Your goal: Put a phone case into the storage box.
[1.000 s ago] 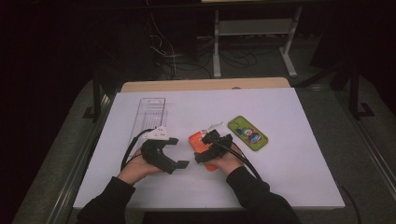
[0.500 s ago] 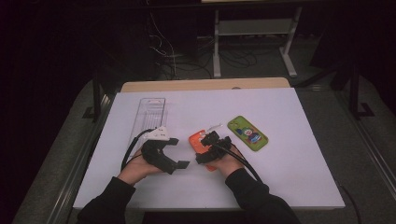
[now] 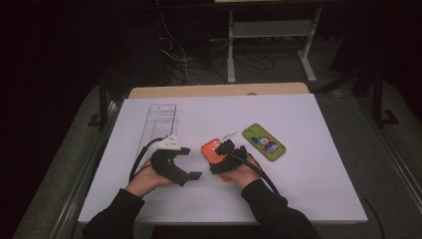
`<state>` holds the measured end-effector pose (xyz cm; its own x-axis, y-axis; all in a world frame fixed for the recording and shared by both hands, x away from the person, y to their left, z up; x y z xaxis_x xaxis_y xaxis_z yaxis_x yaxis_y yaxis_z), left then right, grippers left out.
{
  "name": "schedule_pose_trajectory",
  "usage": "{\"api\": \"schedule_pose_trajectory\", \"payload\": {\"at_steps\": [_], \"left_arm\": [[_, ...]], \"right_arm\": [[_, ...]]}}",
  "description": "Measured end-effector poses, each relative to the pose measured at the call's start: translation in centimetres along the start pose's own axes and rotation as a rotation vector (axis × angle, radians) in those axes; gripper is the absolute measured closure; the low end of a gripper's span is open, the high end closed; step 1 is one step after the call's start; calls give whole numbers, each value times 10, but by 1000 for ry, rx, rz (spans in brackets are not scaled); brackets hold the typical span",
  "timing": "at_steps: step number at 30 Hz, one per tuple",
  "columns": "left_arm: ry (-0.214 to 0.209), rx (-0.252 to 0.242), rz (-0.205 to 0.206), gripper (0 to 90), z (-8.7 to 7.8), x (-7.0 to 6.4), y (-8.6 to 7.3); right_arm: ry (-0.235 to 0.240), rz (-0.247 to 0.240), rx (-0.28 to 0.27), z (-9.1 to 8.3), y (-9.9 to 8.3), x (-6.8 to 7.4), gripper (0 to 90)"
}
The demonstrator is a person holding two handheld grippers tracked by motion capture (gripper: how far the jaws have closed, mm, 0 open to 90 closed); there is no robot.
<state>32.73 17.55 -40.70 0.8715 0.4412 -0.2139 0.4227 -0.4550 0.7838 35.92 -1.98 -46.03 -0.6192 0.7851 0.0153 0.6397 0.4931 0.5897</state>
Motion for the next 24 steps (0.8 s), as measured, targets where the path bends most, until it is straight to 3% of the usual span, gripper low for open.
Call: {"api": "schedule_pose_trajectory", "payload": {"at_steps": [7,14,21,24], "left_arm": [[-1,2,-10,0,2,2,-1],[-1,2,-10,0,3,5,3],[8,2,-9,0,2,10,11],[-2,14,16,0,3,11,18]], "right_arm": [[37,-25,21,-10,2,-12,150],[81,-55,0,-25,3,-28,153],[131,-157,-2,-46,12,-47,153],[147,-192,-9,-55,16,-59,153]]}}
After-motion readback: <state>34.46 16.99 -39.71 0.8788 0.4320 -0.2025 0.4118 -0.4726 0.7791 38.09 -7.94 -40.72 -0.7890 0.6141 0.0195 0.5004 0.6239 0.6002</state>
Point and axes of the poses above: each handheld gripper's, and its own axes: z roughly forward along the jaws, y roughly out of its top, x roughly to its left, the point moved 2 cm from there along z, roughly forward along the jaws, and after that the axes turned 3 degrees about -z, right-handed, at the moved point
